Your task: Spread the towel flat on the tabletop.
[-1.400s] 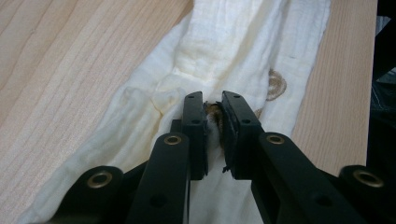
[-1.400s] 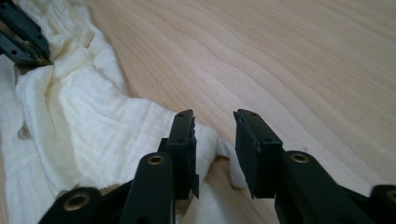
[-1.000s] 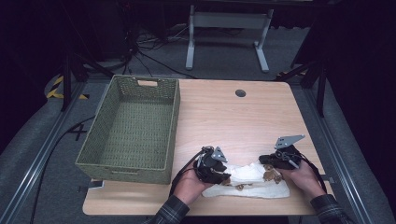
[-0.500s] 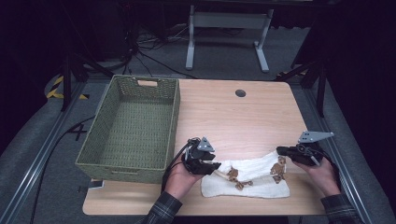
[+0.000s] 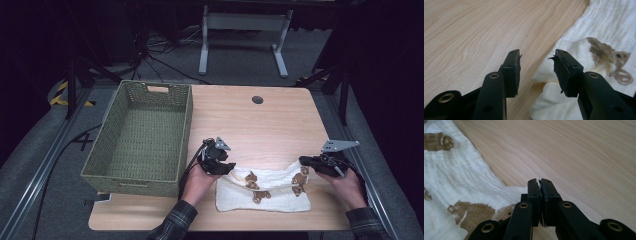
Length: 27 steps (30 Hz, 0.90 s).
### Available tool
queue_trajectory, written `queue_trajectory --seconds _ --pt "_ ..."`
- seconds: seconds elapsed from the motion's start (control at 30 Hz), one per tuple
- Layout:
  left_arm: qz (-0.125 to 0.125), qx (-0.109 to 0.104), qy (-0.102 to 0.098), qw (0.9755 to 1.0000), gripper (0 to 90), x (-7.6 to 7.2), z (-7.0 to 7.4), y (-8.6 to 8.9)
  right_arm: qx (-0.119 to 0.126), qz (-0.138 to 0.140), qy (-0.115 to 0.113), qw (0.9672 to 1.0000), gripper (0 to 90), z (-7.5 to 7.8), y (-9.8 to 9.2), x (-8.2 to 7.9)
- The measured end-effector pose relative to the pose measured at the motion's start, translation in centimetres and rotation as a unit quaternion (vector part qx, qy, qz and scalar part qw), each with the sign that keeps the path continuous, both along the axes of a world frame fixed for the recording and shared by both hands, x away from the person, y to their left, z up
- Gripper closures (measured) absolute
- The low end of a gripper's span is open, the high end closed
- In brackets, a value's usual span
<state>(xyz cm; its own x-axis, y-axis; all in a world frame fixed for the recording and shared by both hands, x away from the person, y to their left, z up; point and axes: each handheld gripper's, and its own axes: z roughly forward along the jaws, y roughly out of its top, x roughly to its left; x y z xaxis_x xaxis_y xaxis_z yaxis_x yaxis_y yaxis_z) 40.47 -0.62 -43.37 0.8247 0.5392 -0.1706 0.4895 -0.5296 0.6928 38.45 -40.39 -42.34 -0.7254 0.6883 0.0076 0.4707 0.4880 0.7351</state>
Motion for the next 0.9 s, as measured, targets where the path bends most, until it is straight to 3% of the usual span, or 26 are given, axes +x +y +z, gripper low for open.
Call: queue_trajectory --seconds 0.13,0.17,0.23,0.33,0.4,0.5,0.63,0.7,0.73,0.8,0.9 --pt "-0.009 0.009 0.008 0.9999 55.4 0.2 -0.6 -0.4 -0.002 0.001 0.001 1.0 86.7 -0.1 0.0 0.1" --pt "-0.011 0.026 0.013 0.9995 55.9 0.3 -0.7 -0.5 -0.002 0.001 0.003 1.0 86.8 -0.1 0.0 0.1" --pt "-0.014 0.035 0.011 0.9992 59.1 0.5 -1.1 -0.7 -0.004 0.001 0.003 1.0 86.8 -0.2 0.1 0.1" --pt "-0.019 0.039 0.022 0.9988 70.0 0.7 -1.6 -0.8 -0.004 0.0 0.0 1.0 86.8 -0.1 0.1 0.1" --pt "-0.024 0.036 0.025 0.9987 82.6 0.8 -1.7 -0.9 -0.004 0.0 -0.001 1.0 86.8 -0.1 0.0 0.1" --pt "-0.025 0.035 0.032 0.9986 89.7 0.9 -1.4 -0.8 -0.006 -0.001 -0.002 1.0 86.8 -0.1 0.0 0.1" --pt "-0.014 0.027 0.02 0.9993 90.0 0.7 -0.5 -0.4 -0.006 -0.003 -0.006 1.0 86.9 0.0 -0.2 0.1" --pt "-0.007 0.011 0.013 0.9998 89.5 0.6 -0.4 -0.1 -0.007 -0.007 -0.008 0.9999 86.9 0.1 -0.3 0.1" --pt "-0.005 0.015 0.012 0.9998 88.5 0.5 -0.2 0.0 -0.01 -0.009 -0.009 0.9999 86.9 0.1 -0.5 0.1" --pt "0.004 0.004 0.004 1.0 82.3 0.5 -0.2 0.2 -0.012 -0.014 -0.011 0.9998 86.9 0.2 -0.8 0.1" --pt "0.013 0.008 0.004 0.9999 69.9 0.7 -0.5 0.3 -0.012 -0.021 -0.014 0.9996 86.9 0.2 -1.4 0.2"
